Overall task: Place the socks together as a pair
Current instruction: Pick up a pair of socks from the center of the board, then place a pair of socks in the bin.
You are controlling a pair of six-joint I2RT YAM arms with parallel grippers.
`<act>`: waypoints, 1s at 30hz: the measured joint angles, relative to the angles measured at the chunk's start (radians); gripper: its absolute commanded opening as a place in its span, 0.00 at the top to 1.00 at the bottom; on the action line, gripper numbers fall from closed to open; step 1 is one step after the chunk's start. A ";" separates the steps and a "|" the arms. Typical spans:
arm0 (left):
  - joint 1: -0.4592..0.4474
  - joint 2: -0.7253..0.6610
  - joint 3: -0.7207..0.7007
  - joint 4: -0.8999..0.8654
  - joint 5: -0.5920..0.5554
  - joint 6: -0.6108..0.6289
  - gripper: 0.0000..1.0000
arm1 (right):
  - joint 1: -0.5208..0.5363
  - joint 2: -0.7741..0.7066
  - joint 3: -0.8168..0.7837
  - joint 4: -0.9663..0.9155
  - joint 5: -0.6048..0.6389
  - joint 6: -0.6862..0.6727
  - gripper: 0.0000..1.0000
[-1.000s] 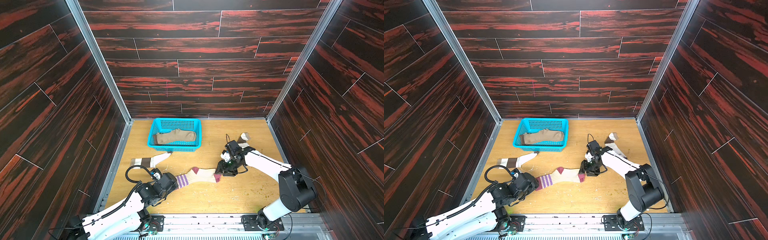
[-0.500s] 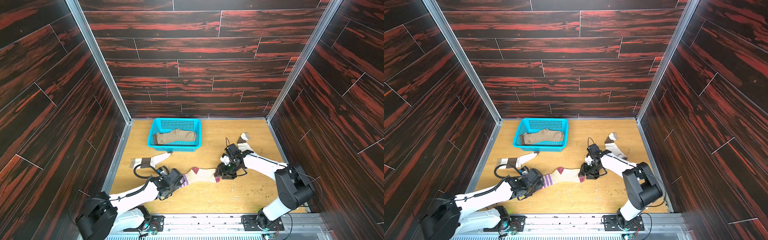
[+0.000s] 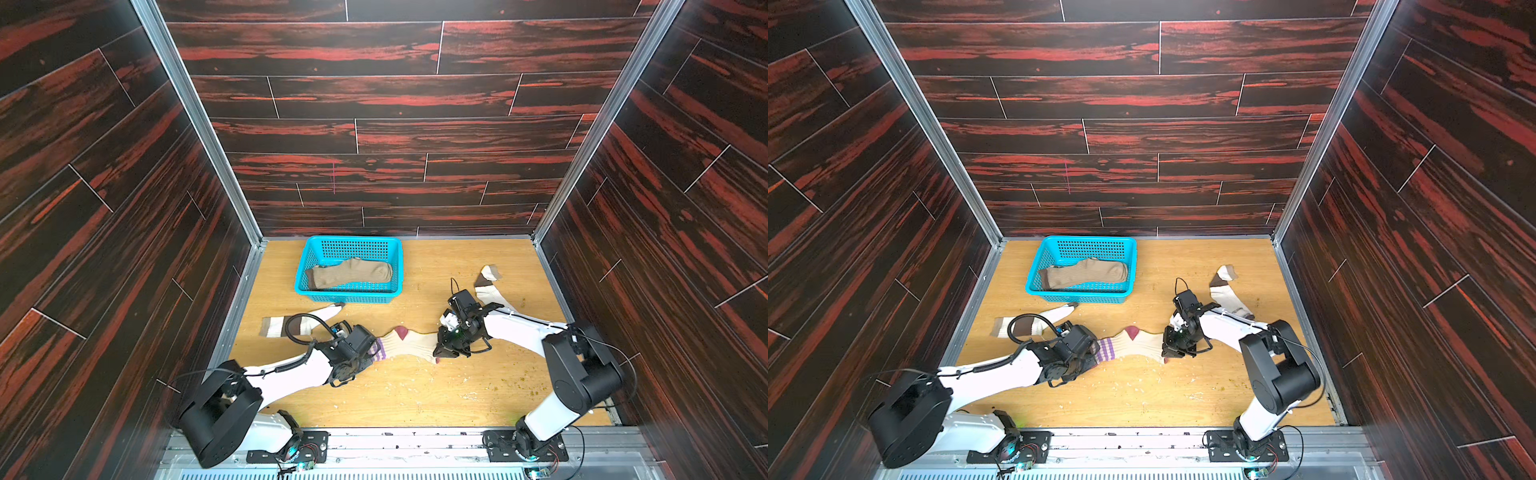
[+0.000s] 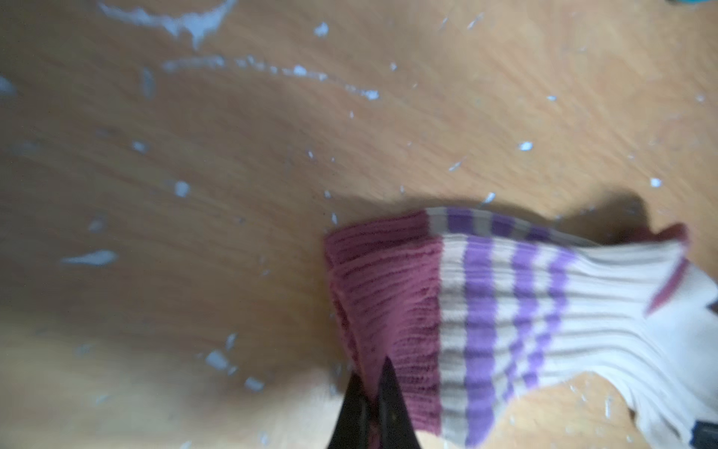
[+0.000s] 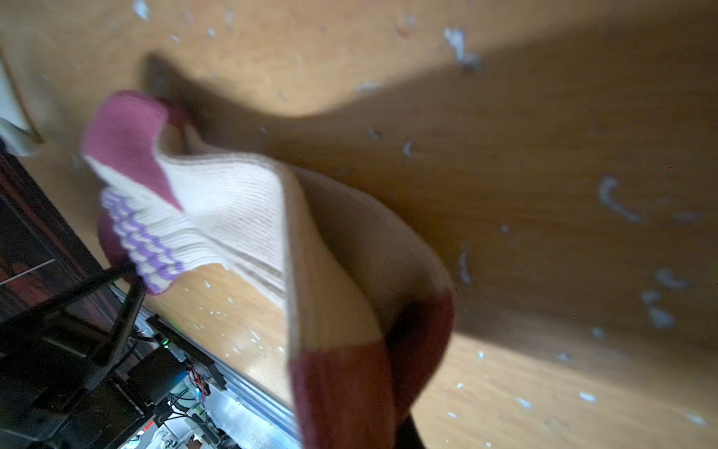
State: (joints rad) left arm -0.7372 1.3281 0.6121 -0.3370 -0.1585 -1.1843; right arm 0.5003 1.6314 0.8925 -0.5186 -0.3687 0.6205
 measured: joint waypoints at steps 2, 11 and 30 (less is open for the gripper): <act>0.015 -0.047 0.042 -0.045 -0.003 0.027 1.00 | 0.000 -0.038 0.009 -0.014 0.002 0.000 1.00; 0.079 -0.185 0.272 -0.154 -0.032 0.134 1.00 | 0.002 -0.128 0.283 -0.129 -0.020 -0.038 1.00; 0.618 0.071 0.784 -0.323 0.127 0.409 1.00 | 0.003 0.386 1.158 -0.323 -0.175 -0.137 1.00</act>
State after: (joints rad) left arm -0.1196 1.3991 1.3956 -0.6605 -0.0311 -0.7753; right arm 0.5037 2.0178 2.0506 -0.8421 -0.5442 0.4835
